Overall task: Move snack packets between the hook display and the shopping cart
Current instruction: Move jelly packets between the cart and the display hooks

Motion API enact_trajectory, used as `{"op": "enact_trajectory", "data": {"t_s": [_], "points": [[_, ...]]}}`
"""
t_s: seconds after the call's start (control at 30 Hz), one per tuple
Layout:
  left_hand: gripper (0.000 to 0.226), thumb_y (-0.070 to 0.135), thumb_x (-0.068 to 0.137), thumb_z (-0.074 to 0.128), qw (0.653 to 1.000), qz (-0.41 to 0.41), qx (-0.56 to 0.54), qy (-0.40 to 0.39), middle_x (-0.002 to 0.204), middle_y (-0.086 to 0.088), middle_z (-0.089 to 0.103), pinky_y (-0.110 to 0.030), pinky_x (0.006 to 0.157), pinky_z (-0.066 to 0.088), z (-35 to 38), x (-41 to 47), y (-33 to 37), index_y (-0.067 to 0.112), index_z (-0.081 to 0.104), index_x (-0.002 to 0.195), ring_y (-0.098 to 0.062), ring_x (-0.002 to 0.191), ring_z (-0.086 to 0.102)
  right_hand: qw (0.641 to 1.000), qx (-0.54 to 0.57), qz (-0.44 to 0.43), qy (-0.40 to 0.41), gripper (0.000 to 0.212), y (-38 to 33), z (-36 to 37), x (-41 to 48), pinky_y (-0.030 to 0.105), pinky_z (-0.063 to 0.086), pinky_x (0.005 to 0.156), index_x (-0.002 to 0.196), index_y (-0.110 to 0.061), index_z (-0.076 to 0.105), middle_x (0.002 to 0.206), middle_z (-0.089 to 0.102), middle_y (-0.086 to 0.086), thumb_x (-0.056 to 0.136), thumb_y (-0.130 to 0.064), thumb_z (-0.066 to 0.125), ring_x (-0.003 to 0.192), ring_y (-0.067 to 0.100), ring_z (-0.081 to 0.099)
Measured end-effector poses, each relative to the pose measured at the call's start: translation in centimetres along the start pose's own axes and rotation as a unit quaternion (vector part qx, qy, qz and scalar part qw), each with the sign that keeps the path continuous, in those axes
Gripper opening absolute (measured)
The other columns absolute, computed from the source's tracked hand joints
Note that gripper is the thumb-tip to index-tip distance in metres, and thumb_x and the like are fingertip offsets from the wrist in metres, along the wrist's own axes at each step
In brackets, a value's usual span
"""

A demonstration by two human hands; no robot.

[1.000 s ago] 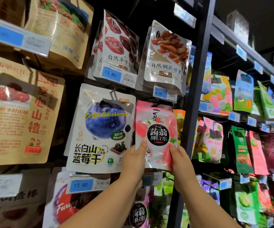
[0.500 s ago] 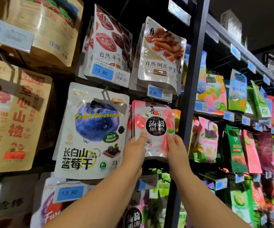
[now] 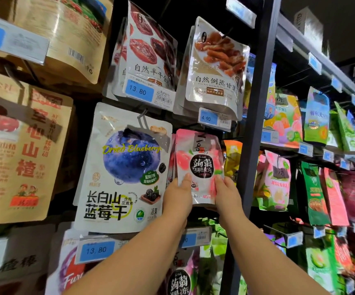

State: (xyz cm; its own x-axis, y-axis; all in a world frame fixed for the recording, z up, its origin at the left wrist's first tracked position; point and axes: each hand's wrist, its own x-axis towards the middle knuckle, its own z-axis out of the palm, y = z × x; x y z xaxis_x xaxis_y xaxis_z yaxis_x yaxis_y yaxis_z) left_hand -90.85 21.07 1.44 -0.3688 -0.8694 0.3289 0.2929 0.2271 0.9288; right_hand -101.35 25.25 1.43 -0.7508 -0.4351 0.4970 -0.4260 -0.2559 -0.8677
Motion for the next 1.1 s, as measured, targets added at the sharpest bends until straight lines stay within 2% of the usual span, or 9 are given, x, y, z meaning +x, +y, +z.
{"op": "enact_trajectory", "data": {"t_s": [0.07,0.13,0.2,0.33,0.5,0.7,0.87,1.0,1.1], "points": [[0.058,0.052,0.094,0.046,0.999,-0.019,-0.028,-0.001,0.135,-0.011,0.055,-0.037,0.103,0.041,0.2,-0.1,-0.5,0.011,0.050,0.135,-0.030,0.119,0.053,1.000,0.001,0.006,0.004,0.039,-0.1,0.1,-0.2,0.058,0.048,0.093,0.089,-0.015,0.058,0.099,0.064,0.017,0.088,-0.052,0.045,0.098,0.036,0.062],[0.055,0.057,0.090,0.050,0.997,-0.040,-0.074,-0.001,0.121,-0.010,0.064,-0.047,0.098,0.048,0.1,-0.3,-1.1,0.015,0.058,0.125,-0.029,0.108,0.061,1.000,-0.003,0.010,0.009,0.030,0.1,0.0,-0.2,0.056,0.049,0.093,0.087,-0.019,0.058,0.098,0.064,0.012,0.097,-0.044,0.045,0.097,0.032,0.062],[0.058,0.061,0.087,0.052,0.994,-0.060,-0.090,-0.010,0.120,-0.008,0.064,-0.051,0.097,0.048,0.0,-0.5,-1.5,0.017,0.059,0.124,-0.029,0.109,0.060,1.000,-0.011,0.009,0.011,0.029,0.4,-0.1,-0.3,0.055,0.049,0.093,0.084,-0.023,0.058,0.097,0.065,0.009,0.098,-0.045,0.045,0.097,0.030,0.062],[0.101,0.088,0.057,0.053,0.997,-0.053,-0.064,-0.006,0.130,0.000,0.058,-0.047,0.099,0.046,0.0,-0.5,-2.1,0.019,0.049,0.131,-0.024,0.115,0.057,0.999,-0.035,0.002,0.009,0.032,1.0,-0.2,-0.8,0.051,0.050,0.093,0.096,-0.025,0.059,0.099,0.064,0.000,0.097,-0.054,0.043,0.097,0.023,0.062],[0.038,0.043,0.089,0.061,1.000,0.003,-0.013,0.011,0.105,0.002,0.057,-0.026,0.080,0.040,-0.3,-1.7,-1.8,0.018,0.041,0.108,-0.017,0.092,0.053,0.998,-0.056,-0.026,0.013,0.034,1.4,-0.5,-1.7,0.049,0.050,0.091,0.101,-0.026,0.055,0.100,0.064,-0.001,0.095,-0.058,0.044,0.094,0.021,0.062],[0.040,0.040,0.086,0.066,0.997,0.001,-0.069,-0.016,0.105,0.003,0.061,-0.036,0.094,0.047,-0.4,-3.0,-3.1,0.018,0.042,0.108,-0.017,0.098,0.059,0.998,-0.047,-0.031,0.009,0.057,1.3,-1.6,-3.7,0.045,0.048,0.096,0.131,-0.016,0.048,0.119,0.060,0.001,0.093,-0.059,0.045,0.107,0.021,0.059],[0.077,0.063,0.056,0.065,0.997,-0.020,-0.073,-0.005,0.097,-0.005,0.070,-0.049,0.091,0.053,-0.3,-4.4,-4.9,0.011,0.052,0.113,-0.023,0.093,0.068,0.997,-0.077,-0.024,-0.004,0.045,2.5,-2.6,-5.2,0.040,0.051,0.085,0.123,-0.018,0.048,0.102,0.064,0.002,0.096,-0.053,0.047,0.093,0.023,0.065],[0.042,0.031,0.089,0.063,0.997,-0.023,-0.076,-0.019,0.089,-0.008,0.067,-0.044,0.092,0.052,0.3,-6.9,-6.6,0.021,0.029,0.113,-0.021,0.088,0.066,0.998,-0.061,-0.012,0.000,0.024,4.8,-4.7,-7.4,0.045,0.053,0.086,0.105,-0.026,0.055,0.092,0.065,0.000,0.095,-0.047,0.053,0.084,0.019,0.065],[0.031,0.024,0.094,0.057,0.996,-0.014,-0.059,-0.067,0.078,-0.003,0.060,-0.040,0.082,0.055,1.6,-9.5,-9.7,0.009,0.040,0.114,-0.014,0.068,0.061,0.999,-0.039,0.009,0.011,0.016,7.1,-7.7,-10.1,0.044,0.051,0.080,0.090,-0.032,0.056,0.085,0.063,-0.002,0.091,-0.047,0.056,0.073,0.015,0.062]]}}
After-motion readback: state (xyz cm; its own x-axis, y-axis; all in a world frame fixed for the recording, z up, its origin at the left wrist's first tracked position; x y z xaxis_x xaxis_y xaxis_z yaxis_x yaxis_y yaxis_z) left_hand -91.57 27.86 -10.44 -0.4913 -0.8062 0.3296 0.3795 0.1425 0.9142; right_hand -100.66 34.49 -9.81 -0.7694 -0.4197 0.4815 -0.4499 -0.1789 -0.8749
